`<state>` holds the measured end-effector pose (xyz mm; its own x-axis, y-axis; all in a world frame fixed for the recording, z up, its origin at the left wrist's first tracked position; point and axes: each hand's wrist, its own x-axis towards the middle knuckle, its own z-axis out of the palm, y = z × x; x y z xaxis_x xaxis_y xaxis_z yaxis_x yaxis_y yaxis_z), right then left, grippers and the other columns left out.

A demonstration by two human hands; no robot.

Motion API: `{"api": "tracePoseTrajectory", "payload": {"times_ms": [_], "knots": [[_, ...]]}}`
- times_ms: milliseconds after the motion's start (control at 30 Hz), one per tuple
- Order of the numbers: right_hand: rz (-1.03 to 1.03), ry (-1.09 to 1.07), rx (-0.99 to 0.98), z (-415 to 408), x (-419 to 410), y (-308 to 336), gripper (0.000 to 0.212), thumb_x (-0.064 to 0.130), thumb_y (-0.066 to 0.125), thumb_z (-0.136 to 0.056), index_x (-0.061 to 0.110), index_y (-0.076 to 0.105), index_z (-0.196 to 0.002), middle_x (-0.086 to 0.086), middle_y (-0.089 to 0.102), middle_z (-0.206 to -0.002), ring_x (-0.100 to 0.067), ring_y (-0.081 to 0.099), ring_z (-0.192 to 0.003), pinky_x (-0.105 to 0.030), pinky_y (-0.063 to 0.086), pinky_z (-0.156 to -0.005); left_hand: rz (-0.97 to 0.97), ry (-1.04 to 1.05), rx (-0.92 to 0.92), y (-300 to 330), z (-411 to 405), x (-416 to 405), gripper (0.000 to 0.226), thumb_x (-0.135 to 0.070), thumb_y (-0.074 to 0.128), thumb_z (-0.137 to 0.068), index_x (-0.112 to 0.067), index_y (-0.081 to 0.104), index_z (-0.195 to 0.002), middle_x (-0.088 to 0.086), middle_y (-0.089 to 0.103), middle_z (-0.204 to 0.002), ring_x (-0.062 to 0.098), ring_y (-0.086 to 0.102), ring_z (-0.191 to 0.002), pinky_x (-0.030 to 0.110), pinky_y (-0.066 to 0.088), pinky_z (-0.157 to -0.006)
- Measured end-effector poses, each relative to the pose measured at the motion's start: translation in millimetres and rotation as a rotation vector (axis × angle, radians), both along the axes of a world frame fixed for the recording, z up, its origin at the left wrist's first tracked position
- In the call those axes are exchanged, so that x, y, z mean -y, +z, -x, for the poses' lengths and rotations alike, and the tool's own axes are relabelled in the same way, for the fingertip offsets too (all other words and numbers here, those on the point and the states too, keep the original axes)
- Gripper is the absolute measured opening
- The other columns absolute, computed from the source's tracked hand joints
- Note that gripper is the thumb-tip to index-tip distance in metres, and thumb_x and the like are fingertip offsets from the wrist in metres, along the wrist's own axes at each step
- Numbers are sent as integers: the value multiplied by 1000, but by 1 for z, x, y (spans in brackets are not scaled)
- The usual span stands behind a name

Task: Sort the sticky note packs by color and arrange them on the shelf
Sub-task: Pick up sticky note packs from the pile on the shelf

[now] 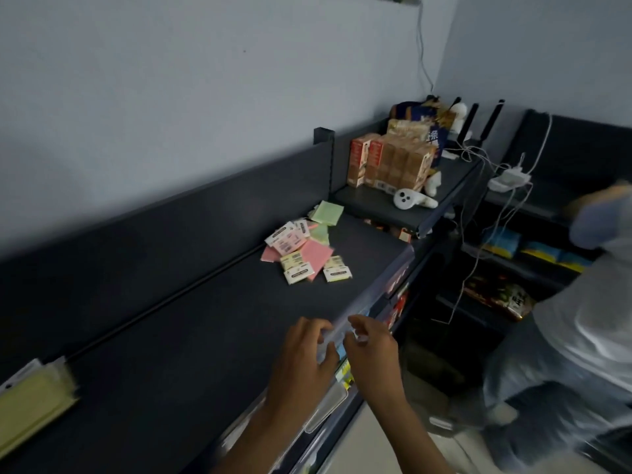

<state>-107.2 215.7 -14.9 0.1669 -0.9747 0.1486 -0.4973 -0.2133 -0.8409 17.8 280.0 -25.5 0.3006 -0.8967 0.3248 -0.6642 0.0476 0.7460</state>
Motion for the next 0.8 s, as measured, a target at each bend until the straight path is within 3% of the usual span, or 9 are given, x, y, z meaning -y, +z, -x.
{"api": "tracePoseTrajectory", "payload": {"times_ms": [167,400,600,800], "knots": [[41,70,-30,9,53,2,33,16,63,-95,16,64,-128,3,61,-124,-5,58,-105,-9,43,-86,3,63,-15,5,2,44,24,-31,61,-87,-38,54,-108,-20,46,-102,4,57,-93,32,54,-78],[62,154,8,6,103,-3,28,19,63,-96,20,65,-124,9,57,-113,-7,63,-97,-26,56,-87,-105,193,29,-10,-4,71,29,-24,65,-90,-47,52,-103,-21,48,-99,4,57,-90,29,53,-76],[20,183,-12,-2,141,-11,30,16,69,-89,22,68,-118,6,62,-109,-11,65,-98,-33,56,-87,-136,231,70,-7,-7,110,31,-32,62,-80,-54,49,-97,-16,49,-91,4,56,-83,22,49,-73],[33,226,-40,-16,188,-9,30,10,66,-88,25,68,-114,8,56,-101,-9,58,-94,-21,48,-83,-138,229,66,-7,-18,158,25,-31,63,-83,-47,52,-97,-17,48,-96,3,57,-88,28,51,-76]]}}
